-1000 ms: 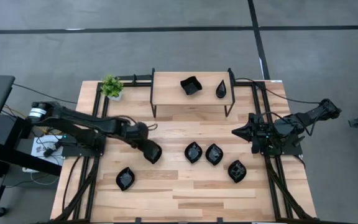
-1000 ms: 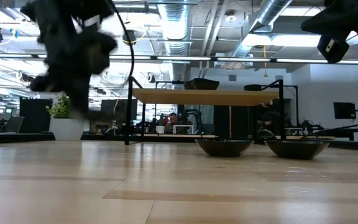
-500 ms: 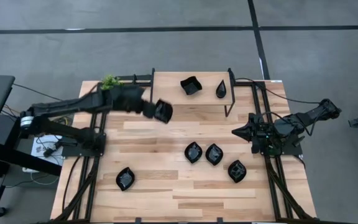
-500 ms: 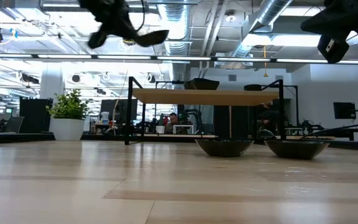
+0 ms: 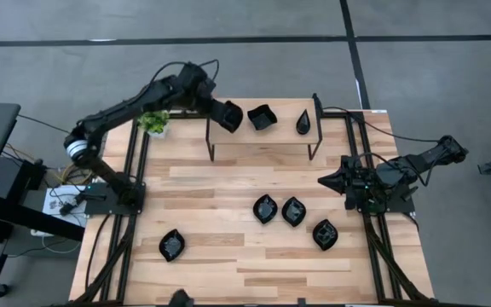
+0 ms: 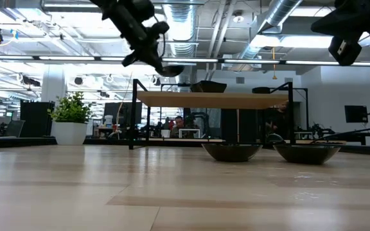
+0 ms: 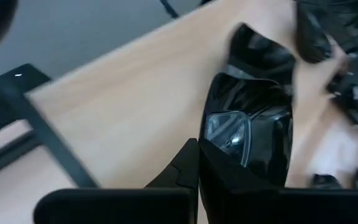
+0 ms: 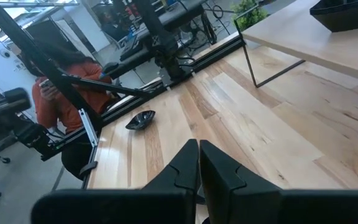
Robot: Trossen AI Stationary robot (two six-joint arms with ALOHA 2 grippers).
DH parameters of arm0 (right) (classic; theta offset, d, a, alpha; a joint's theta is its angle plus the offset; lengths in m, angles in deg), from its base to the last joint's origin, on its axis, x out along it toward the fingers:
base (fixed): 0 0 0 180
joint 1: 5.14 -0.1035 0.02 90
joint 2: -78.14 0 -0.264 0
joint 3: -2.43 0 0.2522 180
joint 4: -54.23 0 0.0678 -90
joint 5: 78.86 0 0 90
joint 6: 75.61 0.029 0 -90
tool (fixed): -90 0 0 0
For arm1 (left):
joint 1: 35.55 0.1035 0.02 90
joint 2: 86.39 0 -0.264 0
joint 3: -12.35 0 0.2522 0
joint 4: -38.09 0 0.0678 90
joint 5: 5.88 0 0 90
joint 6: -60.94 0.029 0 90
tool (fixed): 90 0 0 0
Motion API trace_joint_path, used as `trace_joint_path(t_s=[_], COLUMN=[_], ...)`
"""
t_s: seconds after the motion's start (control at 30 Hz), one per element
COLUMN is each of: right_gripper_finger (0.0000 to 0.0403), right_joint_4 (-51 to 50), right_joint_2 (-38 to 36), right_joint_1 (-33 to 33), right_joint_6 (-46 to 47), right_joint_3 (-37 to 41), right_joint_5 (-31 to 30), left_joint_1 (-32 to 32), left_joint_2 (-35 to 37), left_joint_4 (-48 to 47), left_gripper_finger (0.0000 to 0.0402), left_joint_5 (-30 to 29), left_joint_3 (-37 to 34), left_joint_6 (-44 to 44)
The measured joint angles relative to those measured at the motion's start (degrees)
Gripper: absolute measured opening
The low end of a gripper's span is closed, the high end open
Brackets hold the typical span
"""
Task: Pick & Place Mini shaped plates
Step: Put the black plate on the shelf
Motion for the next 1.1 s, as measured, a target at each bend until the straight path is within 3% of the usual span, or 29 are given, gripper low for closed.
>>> trace_joint_path(t_s=[0.2,0.47,1.1], right_gripper_finger=[0.0010,0.0010,0.0010], right_joint_4=[0.0,0.0,0.0], right_joint_2=[0.0,0.0,0.0], right_joint_1=[0.0,0.0,0.0], right_joint_6=[0.1,0.4,1.6], right_joint_3=[0.0,0.0,0.0], right_joint_5=[-0.1,-0.1,-0.1], left_joint_1=[3.6,3.8,4.7], left_joint_2=[-2.8,-7.2,-8.2], left_joint_4=[-2.0,-2.7,-1.9], left_gripper_finger=[0.0003,0.0003,0.0006], left_joint_5=[0.5,1.0,0.9], left_joint_3=[1.9,1.9,1.9], left_joint_6=[2.9,4.7,6.2])
